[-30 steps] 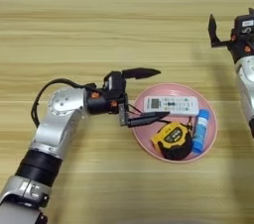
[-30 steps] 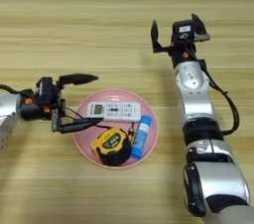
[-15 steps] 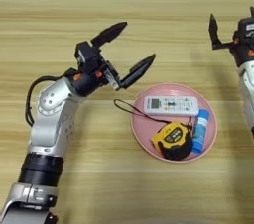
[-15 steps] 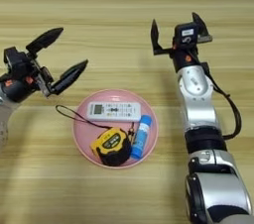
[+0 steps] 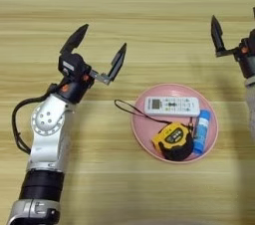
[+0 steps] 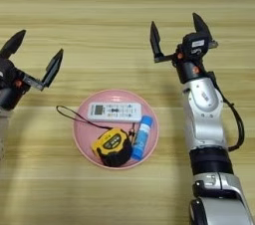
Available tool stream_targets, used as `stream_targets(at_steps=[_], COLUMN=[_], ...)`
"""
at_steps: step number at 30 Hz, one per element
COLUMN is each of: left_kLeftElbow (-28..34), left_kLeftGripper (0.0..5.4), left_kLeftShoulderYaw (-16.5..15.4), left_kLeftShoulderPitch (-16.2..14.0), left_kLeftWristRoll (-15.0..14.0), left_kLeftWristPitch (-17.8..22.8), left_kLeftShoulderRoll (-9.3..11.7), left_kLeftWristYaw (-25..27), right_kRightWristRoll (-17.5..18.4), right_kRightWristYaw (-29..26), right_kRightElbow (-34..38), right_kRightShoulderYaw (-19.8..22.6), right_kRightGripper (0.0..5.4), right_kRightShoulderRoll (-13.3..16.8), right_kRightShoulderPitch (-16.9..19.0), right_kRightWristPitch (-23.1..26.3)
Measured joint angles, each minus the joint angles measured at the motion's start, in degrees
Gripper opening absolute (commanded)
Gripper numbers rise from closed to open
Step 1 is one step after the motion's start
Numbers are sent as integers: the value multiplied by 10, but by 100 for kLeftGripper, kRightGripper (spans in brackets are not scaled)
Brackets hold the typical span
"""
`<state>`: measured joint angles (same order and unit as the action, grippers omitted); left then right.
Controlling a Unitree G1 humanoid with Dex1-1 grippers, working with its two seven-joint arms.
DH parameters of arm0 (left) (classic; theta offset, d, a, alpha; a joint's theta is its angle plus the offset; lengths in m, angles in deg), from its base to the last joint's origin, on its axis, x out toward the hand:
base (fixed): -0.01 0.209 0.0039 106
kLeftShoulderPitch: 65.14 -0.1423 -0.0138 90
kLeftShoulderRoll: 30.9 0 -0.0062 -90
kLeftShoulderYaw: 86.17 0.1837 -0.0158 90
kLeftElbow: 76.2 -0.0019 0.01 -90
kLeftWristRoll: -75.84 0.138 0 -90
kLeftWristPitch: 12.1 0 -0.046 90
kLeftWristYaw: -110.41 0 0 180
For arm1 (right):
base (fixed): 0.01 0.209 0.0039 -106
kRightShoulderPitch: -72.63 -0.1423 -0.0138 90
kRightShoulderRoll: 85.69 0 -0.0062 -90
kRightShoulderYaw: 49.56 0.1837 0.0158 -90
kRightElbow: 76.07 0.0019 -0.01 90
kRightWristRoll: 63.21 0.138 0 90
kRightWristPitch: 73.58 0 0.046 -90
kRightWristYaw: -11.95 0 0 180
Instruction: Move the objects on the table
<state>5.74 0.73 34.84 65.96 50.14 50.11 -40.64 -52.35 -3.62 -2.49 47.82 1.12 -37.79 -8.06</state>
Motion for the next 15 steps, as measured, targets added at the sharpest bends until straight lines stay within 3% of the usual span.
stream_targets(at_steps=[2,7,11,15], left_kLeftElbow=[-8,-47,-81,-94], left_kLeftGripper=[538,538,538,538], left_kLeftShoulderYaw=[-2,-12,-10,-11], left_kLeftShoulderPitch=[0,1,6,11], left_kLeftWristRoll=[10,33,53,57], left_kLeftWristPitch=[-4,-13,-22,-23], left_kLeftShoulderRoll=[1,8,9,9], left_kLeftWristYaw=[-17,-59,-80,-97], right_kRightWristRoll=[5,66,118,132], right_kRightWristYaw=[-13,-103,-177,-224], right_kRightElbow=[10,56,95,134], right_kRightShoulderYaw=[0,-3,-7,-17], right_kRightGripper=[540,540,540,540], right_kRightShoulderRoll=[1,22,57,89], right_kRightShoulderPitch=[11,49,68,78], right_kRightWristPitch=[-1,23,88,154])
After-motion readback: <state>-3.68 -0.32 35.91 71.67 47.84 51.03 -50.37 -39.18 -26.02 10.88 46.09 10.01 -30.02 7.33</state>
